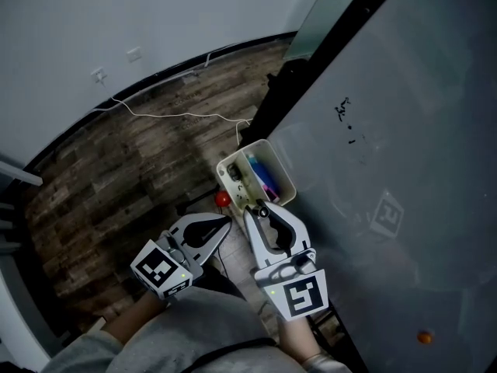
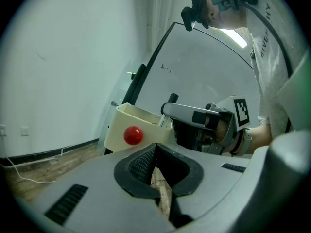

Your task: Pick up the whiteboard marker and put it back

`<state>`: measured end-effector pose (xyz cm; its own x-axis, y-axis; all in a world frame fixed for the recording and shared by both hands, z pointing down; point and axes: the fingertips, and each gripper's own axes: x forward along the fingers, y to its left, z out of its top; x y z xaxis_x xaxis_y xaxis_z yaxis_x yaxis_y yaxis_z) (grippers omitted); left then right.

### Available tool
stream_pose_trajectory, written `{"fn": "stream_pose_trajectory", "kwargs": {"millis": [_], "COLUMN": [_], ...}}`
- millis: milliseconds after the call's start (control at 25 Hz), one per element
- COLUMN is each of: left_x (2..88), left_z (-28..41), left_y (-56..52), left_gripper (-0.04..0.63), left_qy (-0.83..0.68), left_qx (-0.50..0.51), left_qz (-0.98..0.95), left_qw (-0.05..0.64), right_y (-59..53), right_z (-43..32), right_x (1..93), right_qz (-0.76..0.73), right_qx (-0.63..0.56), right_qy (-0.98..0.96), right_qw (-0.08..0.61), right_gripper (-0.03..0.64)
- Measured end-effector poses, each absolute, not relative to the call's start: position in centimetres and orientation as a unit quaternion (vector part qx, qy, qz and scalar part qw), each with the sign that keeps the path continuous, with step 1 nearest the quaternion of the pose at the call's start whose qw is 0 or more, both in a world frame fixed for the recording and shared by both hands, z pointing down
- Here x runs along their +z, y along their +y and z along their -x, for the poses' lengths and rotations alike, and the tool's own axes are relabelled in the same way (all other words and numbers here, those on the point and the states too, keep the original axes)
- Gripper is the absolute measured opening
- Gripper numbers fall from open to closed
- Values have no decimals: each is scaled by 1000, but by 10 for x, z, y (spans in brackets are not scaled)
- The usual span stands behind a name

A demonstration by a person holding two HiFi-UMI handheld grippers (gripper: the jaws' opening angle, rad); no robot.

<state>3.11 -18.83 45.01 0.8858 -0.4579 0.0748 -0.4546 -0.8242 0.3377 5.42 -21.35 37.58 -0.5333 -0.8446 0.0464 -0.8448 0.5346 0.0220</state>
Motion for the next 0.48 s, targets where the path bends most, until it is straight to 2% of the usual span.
{"fn": "stream_pose_trajectory", "kwargs": {"millis": [480], "left_x": [458], "left_z": [-32], "left_y": [-186], "left_gripper": [15], "left_qy": [-240], "left_qx": [-1], "left_qz": [-954], "left_qw": [182], "right_y": [-211], "right_z": [-51], "right_x": [381], "right_qz": [-477], "right_qx": [-20], "right_qy": [-878], "right_qw": [39], "right_gripper": [81]}}
